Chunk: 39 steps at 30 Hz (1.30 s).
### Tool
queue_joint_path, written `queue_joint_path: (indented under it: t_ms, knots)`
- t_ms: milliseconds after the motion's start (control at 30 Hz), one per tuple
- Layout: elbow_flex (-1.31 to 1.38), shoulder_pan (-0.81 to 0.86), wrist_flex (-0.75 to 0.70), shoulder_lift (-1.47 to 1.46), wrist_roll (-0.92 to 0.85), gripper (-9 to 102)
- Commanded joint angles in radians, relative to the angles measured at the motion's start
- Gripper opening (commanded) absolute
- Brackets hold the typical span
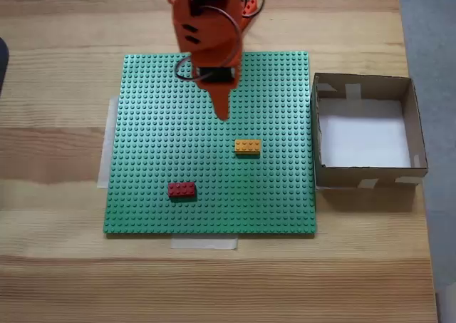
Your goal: Pick the yellow lego block and put it in the box.
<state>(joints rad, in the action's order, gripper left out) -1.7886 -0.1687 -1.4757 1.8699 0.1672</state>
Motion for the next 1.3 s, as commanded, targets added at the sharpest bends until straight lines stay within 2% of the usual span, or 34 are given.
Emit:
queue_joint_path:
  t_ms: [0,100,500,1100,1267]
  knots:
    - [0.087,-0.008,-0.026,-0.035,-0.008,26]
    - [0.130,-0.015,-0.044,-0.084,-0.011,32]
    - [0.175,-0.029,0.041,-0.298,0.021,29]
    - [0.135,-0.055,0.190,-0.373,0.040,28]
    - [0.117,-0.067,0.193,-0.373,0.058,28]
